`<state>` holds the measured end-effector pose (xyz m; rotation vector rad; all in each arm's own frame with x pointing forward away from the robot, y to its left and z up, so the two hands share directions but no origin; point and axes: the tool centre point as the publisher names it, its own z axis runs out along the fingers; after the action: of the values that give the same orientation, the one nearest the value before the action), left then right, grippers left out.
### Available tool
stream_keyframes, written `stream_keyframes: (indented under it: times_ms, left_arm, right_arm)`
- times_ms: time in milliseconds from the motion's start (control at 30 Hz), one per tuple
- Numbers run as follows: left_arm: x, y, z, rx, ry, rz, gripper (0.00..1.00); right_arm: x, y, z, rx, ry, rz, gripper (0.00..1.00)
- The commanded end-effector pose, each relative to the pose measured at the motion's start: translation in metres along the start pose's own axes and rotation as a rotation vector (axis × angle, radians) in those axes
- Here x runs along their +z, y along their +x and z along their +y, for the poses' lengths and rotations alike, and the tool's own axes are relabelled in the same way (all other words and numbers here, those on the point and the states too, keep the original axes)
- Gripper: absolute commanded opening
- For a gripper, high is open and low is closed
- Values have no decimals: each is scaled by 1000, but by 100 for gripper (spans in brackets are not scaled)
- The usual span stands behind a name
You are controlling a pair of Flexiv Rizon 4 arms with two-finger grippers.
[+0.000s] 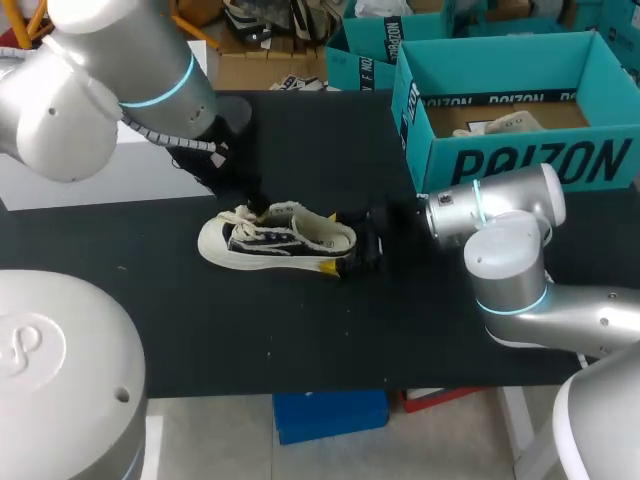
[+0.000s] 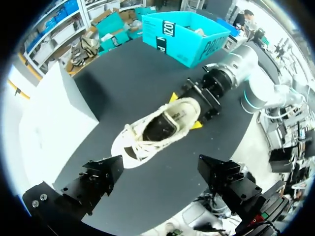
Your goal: Take the shoe out of the shoebox, open the shoe tongue, remove and reinsert the insole, then place the shoe into the shoebox
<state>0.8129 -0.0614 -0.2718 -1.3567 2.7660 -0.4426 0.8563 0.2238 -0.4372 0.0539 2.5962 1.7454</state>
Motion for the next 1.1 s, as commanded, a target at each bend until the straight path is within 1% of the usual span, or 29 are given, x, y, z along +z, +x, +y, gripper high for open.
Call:
stream_keyframes:
  times_ms: [33, 100, 133, 167, 200, 233, 667, 700, 733, 767, 833, 933, 1033, 1100]
  left_arm:
    - [11, 4, -13, -221, -122, -68, 100]
    - [18, 5, -17, -278, -155, -90, 100]
    - [19, 6, -18, -296, -153, -101, 100]
    - [22, 8, -21, -316, -158, -135, 100]
    - [24, 10, -24, -331, -160, -139, 100]
    - [24, 14, -27, -319, -150, -101, 100]
    - [24, 14, -27, -319, -150, -101, 100]
    - [26, 14, -28, -350, -164, -152, 100]
    - [28, 14, -30, -377, -161, -204, 100]
    - [29, 16, -31, -387, -165, -227, 100]
    - [31, 20, -36, -440, -180, -252, 100]
    - [34, 27, -41, -467, -190, -300, 100]
    - [41, 36, -45, -488, -199, -335, 100]
    - [46, 38, -45, -514, -209, -361, 100]
  right_arm:
    - [7, 1, -6, 2, 0, 1, 0]
    - [7, 1, -6, 2, 0, 1, 0]
    - [7, 1, -6, 2, 0, 1, 0]
    - [7, 1, -6, 2, 0, 1, 0]
    - [7, 1, -6, 2, 0, 1, 0]
    - [7, 1, -6, 2, 0, 1, 0]
    - [7, 1, -6, 2, 0, 1, 0]
    - [7, 1, -6, 2, 0, 1, 0]
    - [7, 1, -6, 2, 0, 1, 0]
    - [7, 1, -6, 2, 0, 1, 0]
    - [7, 1, -6, 2, 0, 1, 0]
    - [7, 1, -6, 2, 0, 1, 0]
    - [7, 1, -6, 2, 0, 1, 0]
    - [7, 1, -6, 2, 0, 1, 0]
